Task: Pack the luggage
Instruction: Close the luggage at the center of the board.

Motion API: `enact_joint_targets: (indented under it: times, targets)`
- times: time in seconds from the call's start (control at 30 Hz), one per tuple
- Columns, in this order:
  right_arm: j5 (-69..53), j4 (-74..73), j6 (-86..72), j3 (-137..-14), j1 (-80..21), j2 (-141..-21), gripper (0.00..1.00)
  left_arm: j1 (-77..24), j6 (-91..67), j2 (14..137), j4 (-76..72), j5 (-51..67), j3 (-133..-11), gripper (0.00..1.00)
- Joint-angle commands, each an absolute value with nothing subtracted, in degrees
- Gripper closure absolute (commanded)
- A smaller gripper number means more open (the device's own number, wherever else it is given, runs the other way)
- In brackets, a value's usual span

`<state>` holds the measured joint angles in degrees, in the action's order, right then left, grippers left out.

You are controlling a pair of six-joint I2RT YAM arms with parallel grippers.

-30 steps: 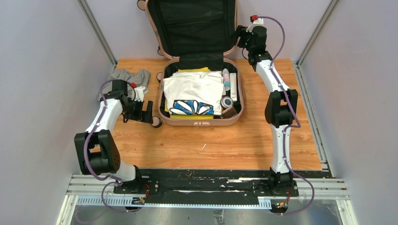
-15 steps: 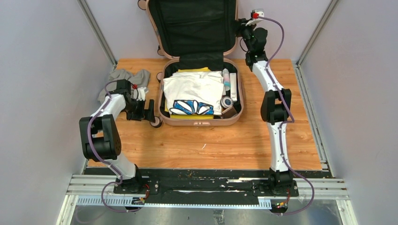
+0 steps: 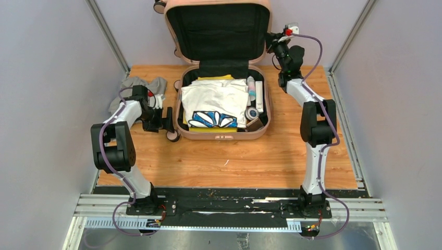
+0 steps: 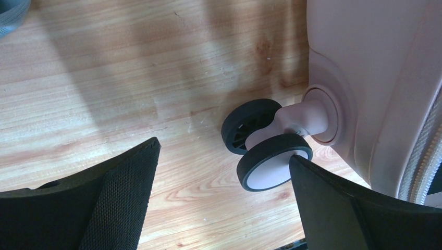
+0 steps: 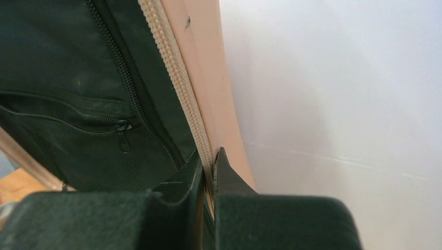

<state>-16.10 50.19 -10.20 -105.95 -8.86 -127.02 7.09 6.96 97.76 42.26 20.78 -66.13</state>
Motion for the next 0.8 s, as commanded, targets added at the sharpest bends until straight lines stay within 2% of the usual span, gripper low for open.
enact_joint_targets:
  times: [0.0,0.23,0.6,0.77]
  targets:
    - [-22.38,57.34,-13.28,-93.04,-10.01,-118.29,1.00,6.42,5.41,99.88,39.00,17.67,-67.02,0.00]
    - [-19.42,63.37,-15.31,-72.07,-10.20,-109.03,1.00,6.42,5.31,97.65,39.20,16.82,-66.59,0.00]
    - [-17.04,64.96,-19.45,-48.92,-10.97,-95.47,1.00,10.70,9.23,85.58,44.66,8.92,-63.45,0.00]
    - [-14.51,62.25,-21.19,-38.09,-12.21,-87.02,0.96,12.20,10.20,81.23,45.40,7.85,-62.24,0.00]
